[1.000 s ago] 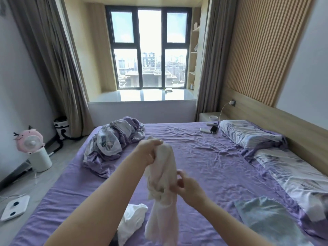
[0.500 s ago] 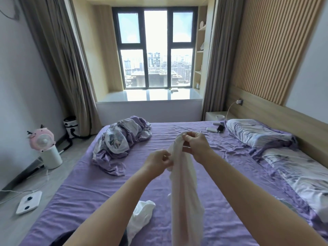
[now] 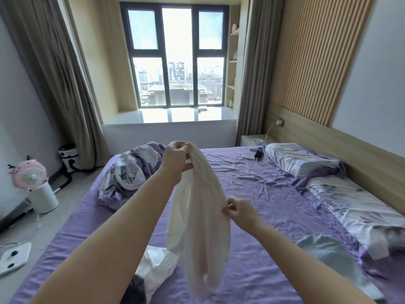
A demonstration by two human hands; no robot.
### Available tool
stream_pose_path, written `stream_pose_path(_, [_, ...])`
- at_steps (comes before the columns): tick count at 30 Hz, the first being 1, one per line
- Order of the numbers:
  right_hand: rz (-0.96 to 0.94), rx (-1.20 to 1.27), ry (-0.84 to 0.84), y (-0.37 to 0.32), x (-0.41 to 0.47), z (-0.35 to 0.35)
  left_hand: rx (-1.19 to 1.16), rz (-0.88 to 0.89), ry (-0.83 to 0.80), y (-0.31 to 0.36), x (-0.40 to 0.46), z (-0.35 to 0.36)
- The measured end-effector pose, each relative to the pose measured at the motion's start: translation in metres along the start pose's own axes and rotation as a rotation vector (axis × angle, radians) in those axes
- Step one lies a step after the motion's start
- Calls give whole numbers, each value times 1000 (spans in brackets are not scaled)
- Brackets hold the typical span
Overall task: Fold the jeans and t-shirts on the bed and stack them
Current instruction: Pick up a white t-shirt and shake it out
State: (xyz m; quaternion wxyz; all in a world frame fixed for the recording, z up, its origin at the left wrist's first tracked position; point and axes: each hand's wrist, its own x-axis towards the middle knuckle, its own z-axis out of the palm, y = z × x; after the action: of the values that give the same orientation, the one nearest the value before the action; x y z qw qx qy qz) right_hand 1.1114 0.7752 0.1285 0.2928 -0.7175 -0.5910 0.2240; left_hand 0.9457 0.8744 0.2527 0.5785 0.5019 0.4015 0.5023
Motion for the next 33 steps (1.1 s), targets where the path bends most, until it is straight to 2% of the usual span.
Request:
stream_pose_path(5, [24,63,-6,-2,8,4,20,17,151,6,6,-10])
stream_pose_path(10, [10,194,103,-15,19,8,4,16,249,23,17,-25])
stream_pose_path(12, [-31,210,42,-16,20,10,-40,9,260,30,18,-32])
stream_pose_path(15, [-58,32,-99,-6,17,17,-108,9,285,38,20,-44])
stream_pose_path(17, [-37,-75,-103,3,16,20,-104,32,301,39,21,-50])
stream_pose_path(19, [4,-45,-58,0,17,14,-39,82,291,36,18,-50])
stream_pose_path(23, [-12,136,94,-40,28,-13,227,174,151,12,2,-43])
stream_pose_path(27, [20,578,110,-82,39,-39,478,185,14,-18,-13,-34])
stream_pose_path(29, [78,754,72,-96,44,-48,472,120,-138,-28,-22,-31])
stream_pose_path(30, [107,815,61,-101,45,-52,445,59,-267,-33,-28,-29])
stream_pose_path(32, [144,905,45,-107,48,-57,574,6,-462,-42,-40,-22])
stream_pose_path(33, [150,935,40,-108,49,-58,670,24,-488,-49,-42,-19])
